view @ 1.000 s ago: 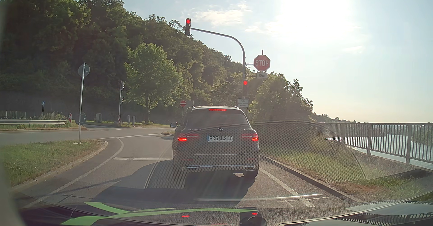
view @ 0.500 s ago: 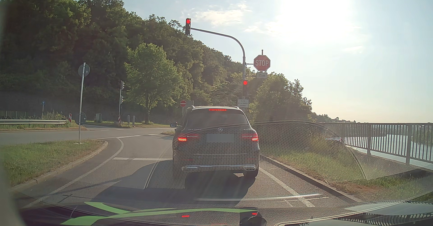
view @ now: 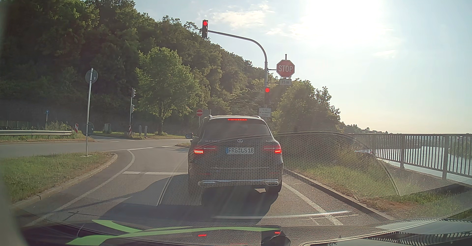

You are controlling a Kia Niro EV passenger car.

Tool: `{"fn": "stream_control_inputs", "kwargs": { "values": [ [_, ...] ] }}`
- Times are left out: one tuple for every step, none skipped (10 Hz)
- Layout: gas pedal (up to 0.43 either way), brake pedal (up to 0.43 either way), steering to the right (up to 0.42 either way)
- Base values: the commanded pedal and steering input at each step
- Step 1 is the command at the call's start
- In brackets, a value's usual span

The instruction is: Follow the waypoints while adhering to traffic rules and regulations

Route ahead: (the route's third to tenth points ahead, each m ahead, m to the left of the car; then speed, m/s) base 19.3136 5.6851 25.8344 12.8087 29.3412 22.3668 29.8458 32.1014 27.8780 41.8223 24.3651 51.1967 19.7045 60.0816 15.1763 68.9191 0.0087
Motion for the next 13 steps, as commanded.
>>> {"fn": "stream_control_inputs", "kwargs": {
  "values": [
    [0.000,0.268,-0.048],
    [0.000,0.268,-0.048],
    [0.000,0.268,-0.048],
    [0.000,0.268,-0.048],
    [0.000,0.268,-0.048],
    [0.000,0.268,-0.048],
    [0.000,0.268,-0.048],
    [0.000,0.268,-0.048],
    [0.000,0.268,-0.048],
    [0.000,0.268,-0.048],
    [0.000,0.268,-0.048],
    [0.000,0.268,-0.048],
    [0.000,0.268,-0.049]
  ]
}}
